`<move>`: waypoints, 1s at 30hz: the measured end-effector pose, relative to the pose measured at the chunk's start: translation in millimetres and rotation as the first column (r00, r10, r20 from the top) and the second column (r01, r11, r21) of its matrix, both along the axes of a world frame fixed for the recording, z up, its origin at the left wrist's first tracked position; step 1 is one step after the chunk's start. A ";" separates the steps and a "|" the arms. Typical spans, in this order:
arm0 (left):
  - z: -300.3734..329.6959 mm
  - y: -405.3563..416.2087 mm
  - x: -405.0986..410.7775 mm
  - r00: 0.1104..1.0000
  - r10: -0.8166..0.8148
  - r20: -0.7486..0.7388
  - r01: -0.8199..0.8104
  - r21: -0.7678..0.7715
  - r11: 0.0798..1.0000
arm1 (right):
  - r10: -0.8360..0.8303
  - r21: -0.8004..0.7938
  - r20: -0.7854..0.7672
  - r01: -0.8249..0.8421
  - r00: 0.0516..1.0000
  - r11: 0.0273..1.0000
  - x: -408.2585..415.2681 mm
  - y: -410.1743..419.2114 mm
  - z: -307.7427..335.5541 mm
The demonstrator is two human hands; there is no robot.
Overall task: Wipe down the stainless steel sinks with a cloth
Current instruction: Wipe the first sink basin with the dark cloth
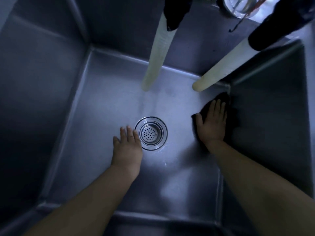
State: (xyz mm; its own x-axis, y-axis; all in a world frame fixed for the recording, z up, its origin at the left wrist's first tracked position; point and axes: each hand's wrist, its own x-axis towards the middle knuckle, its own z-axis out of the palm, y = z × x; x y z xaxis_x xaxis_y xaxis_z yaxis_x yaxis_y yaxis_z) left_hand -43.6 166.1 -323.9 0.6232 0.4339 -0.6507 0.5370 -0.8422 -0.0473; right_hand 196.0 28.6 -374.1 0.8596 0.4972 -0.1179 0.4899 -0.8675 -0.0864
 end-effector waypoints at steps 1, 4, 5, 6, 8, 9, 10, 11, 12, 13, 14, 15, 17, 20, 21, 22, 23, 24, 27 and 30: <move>0.2 -0.5 -0.3 1.000 -0.002 -0.006 0.002 0.000 1.000 | -0.001 0.000 -0.018 0.001 1.000 1.000 -14.7 -10.2 2.3; 2.2 -0.4 -2.3 0.999 -0.011 -0.036 0.011 -0.002 1.000 | 0.002 0.007 -0.056 -0.002 0.998 1.000 -68.1 -43.1 12.2; 3.4 -0.2 -2.2 0.999 -0.014 -0.044 0.014 -0.006 1.000 | 0.018 -0.009 -0.072 -0.018 0.997 1.000 -88.0 -54.3 15.1; 4.6 0.3 -1.9 0.999 -0.015 -0.048 0.015 -0.010 1.000 | 0.052 -0.038 -0.086 -0.056 0.995 0.998 -108.2 -64.9 16.7; 6.8 1.2 -1.1 0.999 -0.010 -0.053 0.009 -0.022 1.000 | 0.154 -0.125 -0.116 -0.169 0.981 0.978 -144.1 -81.5 16.4; 7.4 1.7 -0.9 0.998 -0.006 -0.056 0.004 -0.028 1.000 | 0.190 -0.168 -0.130 -0.211 0.973 0.963 -155.8 -85.9 15.2; 7.6 2.3 -0.8 0.998 -0.003 -0.061 0.001 -0.034 0.999 | 0.207 -0.202 -0.137 -0.232 0.969 0.952 -161.6 -87.4 13.6; 7.6 2.4 -1.0 0.998 -0.003 -0.064 0.000 -0.037 0.999 | 0.215 -0.221 -0.135 -0.241 0.967 0.945 -162.1 -85.7 12.1; 7.0 2.5 -1.2 0.998 -0.003 -0.065 0.000 -0.037 0.999 | 0.222 -0.228 -0.121 -0.245 0.968 0.942 -158.8 -81.3 10.8; 6.0 2.4 -1.3 0.998 -0.003 -0.063 0.000 -0.036 0.999 | 0.229 -0.227 -0.109 -0.248 0.967 0.942 -153.1 -74.9 10.0; 5.0 2.1 -1.6 0.998 -0.001 -0.061 -0.001 -0.036 0.999 | 0.236 -0.216 -0.097 -0.252 0.967 0.943 -146.0 -67.2 9.2; 4.2 1.8 -1.8 0.998 0.002 -0.059 -0.004 -0.037 0.999 | 0.238 -0.201 -0.090 -0.252 0.967 0.947 -138.3 -58.6 8.3; 3.4 2.1 -1.9 0.998 0.000 -0.062 -0.003 -0.040 0.999 | 0.234 -0.173 -0.083 -0.245 0.969 0.954 -121.6 -39.7 6.6; 1.7 3.5 -3.3 0.998 -0.010 -0.060 0.007 -0.039 0.999 | 0.289 -0.135 -0.069 -0.296 0.955 0.946 -91.3 -9.1 5.0; 1.0 4.0 -3.5 0.998 -0.010 -0.055 0.008 -0.036 0.999 | 0.312 -0.119 -0.062 -0.317 0.948 0.941 -79.8 2.1 5.1; 0.6 4.2 -3.7 0.999 -0.009 -0.051 0.007 -0.033 0.999 | 0.326 -0.103 -0.053 -0.330 0.944 0.938 -68.3 13.6 5.1; 0.1 4.0 -3.5 0.999 -0.008 -0.047 0.007 -0.029 1.000 | 0.328 -0.085 -0.043 -0.330 0.944 0.940 -57.2 25.6 5.2; -0.1 3.7 -3.2 0.999 -0.009 -0.045 0.008 -0.026 1.000 | 0.321 -0.068 -0.033 -0.323 0.946 0.944 -47.1 37.5 5.0; -1.6 2.7 -3.3 0.999 0.001 -0.034 -0.002 -0.023 1.000 | 0.303 -0.034 -0.015 -0.304 0.953 0.952 -23.8 66.1 3.2; -2.7 3.0 -6.1 1.000 0.016 -0.019 -0.016 -0.024 1.000 | 0.321 -0.002 0.009 -0.321 0.947 0.947 -15.1 75.8 0.8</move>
